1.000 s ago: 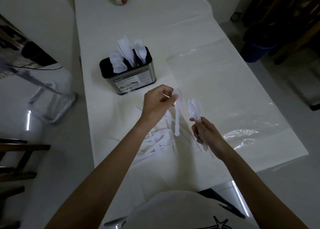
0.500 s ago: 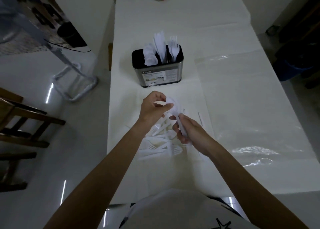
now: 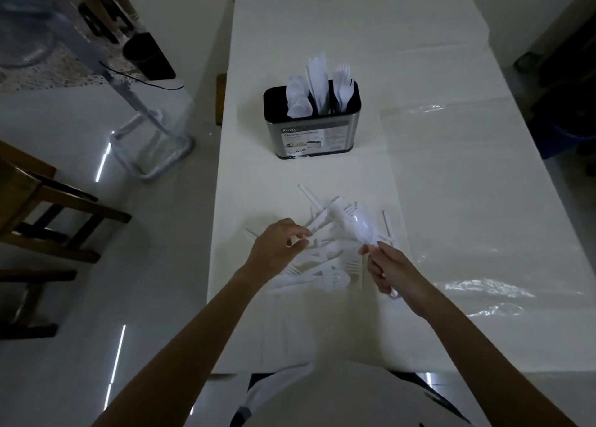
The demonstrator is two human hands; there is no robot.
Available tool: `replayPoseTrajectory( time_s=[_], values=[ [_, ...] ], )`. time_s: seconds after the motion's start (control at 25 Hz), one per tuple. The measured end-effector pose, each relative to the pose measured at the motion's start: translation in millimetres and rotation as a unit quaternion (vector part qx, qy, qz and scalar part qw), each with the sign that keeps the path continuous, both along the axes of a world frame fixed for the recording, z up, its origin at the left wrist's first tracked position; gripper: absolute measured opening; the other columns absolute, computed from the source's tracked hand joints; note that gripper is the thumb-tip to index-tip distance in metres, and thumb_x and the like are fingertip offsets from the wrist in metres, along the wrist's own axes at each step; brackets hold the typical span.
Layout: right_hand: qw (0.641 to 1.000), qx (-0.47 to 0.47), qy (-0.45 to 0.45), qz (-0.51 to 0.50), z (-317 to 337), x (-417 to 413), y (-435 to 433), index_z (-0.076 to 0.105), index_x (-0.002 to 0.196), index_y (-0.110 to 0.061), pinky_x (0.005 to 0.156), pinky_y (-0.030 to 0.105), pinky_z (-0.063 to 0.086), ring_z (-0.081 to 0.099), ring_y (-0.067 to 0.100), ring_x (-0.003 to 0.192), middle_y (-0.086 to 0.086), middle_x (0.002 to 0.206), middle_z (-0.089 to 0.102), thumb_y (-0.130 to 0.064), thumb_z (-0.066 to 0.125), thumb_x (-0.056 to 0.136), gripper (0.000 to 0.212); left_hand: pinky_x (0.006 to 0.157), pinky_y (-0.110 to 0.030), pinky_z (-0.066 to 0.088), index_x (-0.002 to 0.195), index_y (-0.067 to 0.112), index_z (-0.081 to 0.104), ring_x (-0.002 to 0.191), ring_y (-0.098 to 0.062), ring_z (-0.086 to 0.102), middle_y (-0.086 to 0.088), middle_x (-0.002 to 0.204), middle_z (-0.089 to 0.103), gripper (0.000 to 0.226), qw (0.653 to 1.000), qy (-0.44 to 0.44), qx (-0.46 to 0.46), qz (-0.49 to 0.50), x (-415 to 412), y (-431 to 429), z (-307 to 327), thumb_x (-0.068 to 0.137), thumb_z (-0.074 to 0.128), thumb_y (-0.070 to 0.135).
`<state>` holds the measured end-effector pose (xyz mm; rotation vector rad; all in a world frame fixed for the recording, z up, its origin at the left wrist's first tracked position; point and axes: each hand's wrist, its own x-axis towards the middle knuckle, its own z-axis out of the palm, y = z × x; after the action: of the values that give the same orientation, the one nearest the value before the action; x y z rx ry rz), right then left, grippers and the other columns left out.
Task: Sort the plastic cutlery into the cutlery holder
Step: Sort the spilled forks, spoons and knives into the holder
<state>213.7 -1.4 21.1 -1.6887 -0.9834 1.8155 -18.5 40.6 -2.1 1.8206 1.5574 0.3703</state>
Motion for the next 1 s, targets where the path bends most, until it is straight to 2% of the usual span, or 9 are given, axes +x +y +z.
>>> replayPoseTrajectory(
  time_s=[0.08,0.16,0.36,0.44,0.56,0.68,0.8,0.88,1.0],
  values=[
    [1.000,-0.008,-0.007,-0.020,-3.2,7.4,-6.1,0.054,0.093,-0.011,0.036,0.018,0.022,0.027,0.004,0.036,-0.011,0.046,0.034,-0.023,0.032,0.102,0.028,0.081,-0.028,0.046,0.117,0.023,0.062,0.099,-0.012,0.055,0.001,0.112,0.057,0.031,0.996,0.086,-0.004,-0.002,8.2,2.5,-5.6,0.088,0.058,0.032],
    [0.999,-0.012,-0.017,-0.042,-7.1,13.6,-11.4,0.055,0.092,-0.012,0.035,0.018,0.022,0.027,0.004,0.034,-0.011,0.044,0.036,-0.024,0.032,0.102,0.028,0.082,-0.031,0.045,0.121,0.018,0.057,0.105,-0.018,0.053,-0.002,0.117,0.051,0.038,0.989,0.148,-0.021,0.003,18.2,12.8,-5.8,0.086,0.059,0.034],
    [0.997,-0.010,-0.023,-0.066,-13.7,23.0,-24.6,0.055,0.091,-0.013,0.036,0.016,0.024,0.029,0.004,0.034,-0.011,0.043,0.040,-0.025,0.032,0.102,0.028,0.067,-0.025,0.039,0.089,0.008,0.067,0.077,-0.019,0.058,0.004,0.075,0.052,0.019,0.990,0.080,-0.109,0.034,24.1,30.1,-6.1,0.078,0.070,0.024],
    [0.997,-0.014,-0.024,-0.070,-15.0,22.7,-27.4,0.055,0.091,-0.013,0.036,0.017,0.026,0.031,0.004,0.034,-0.010,0.044,0.041,-0.024,0.032,0.102,0.028,0.066,-0.026,0.040,0.090,0.010,0.066,0.078,-0.017,0.057,0.000,0.081,0.059,0.015,0.992,0.062,-0.095,0.049,24.0,31.7,-6.2,0.081,0.068,0.022],
    [0.995,-0.011,-0.035,-0.098,-13.1,22.9,-27.5,0.056,0.091,-0.014,0.036,0.016,0.027,0.033,0.004,0.034,-0.007,0.050,0.043,-0.023,0.034,0.101,0.026,0.071,-0.028,0.042,0.101,0.015,0.065,0.093,-0.021,0.058,-0.004,0.101,0.063,0.020,0.992,0.112,0.003,0.056,26.0,39.5,-5.3,0.081,0.064,0.019],
    [0.992,-0.006,-0.046,-0.118,-9.4,25.4,-28.1,0.056,0.090,-0.015,0.036,0.017,0.027,0.034,0.005,0.034,-0.007,0.050,0.044,-0.022,0.035,0.101,0.025,0.083,-0.032,0.039,0.108,0.023,0.066,0.102,-0.021,0.052,-0.003,0.108,0.058,0.027,0.986,0.135,0.079,-0.067,30.8,44.9,-3.6,0.081,0.063,0.024],
    [0.991,-0.001,-0.057,-0.118,-10.2,27.8,-31.0,0.057,0.090,-0.015,0.037,0.019,0.028,0.035,0.006,0.033,-0.007,0.049,0.045,-0.022,0.036,0.101,0.025,0.080,-0.029,0.025,0.105,0.029,0.068,0.105,-0.018,0.048,0.002,0.107,0.054,0.025,0.952,0.181,0.069,-0.236,38.1,39.3,-3.3,0.083,0.063,0.040],
    [0.991,0.003,-0.061,-0.119,-10.9,28.7,-32.0,0.057,0.090,-0.014,0.036,0.018,0.029,0.035,0.005,0.033,-0.003,0.052,0.045,-0.022,0.036,0.101,0.025,0.080,-0.029,0.023,0.105,0.032,0.067,0.106,-0.017,0.046,0.003,0.109,0.053,0.027,0.940,0.204,0.067,-0.265,42.7,36.0,-2.7,0.083,0.061,0.046],
    [0.991,0.005,-0.056,-0.119,-10.4,28.7,-33.5,0.057,0.091,-0.014,0.037,0.019,0.028,0.034,0.006,0.033,-0.001,0.054,0.043,-0.021,0.035,0.101,0.025,0.086,-0.030,0.027,0.106,0.030,0.067,0.107,-0.018,0.046,0.001,0.112,0.053,0.022,0.925,0.226,0.086,-0.294,47.9,32.4,-3.1,0.088,0.057,0.038]
  ],
)
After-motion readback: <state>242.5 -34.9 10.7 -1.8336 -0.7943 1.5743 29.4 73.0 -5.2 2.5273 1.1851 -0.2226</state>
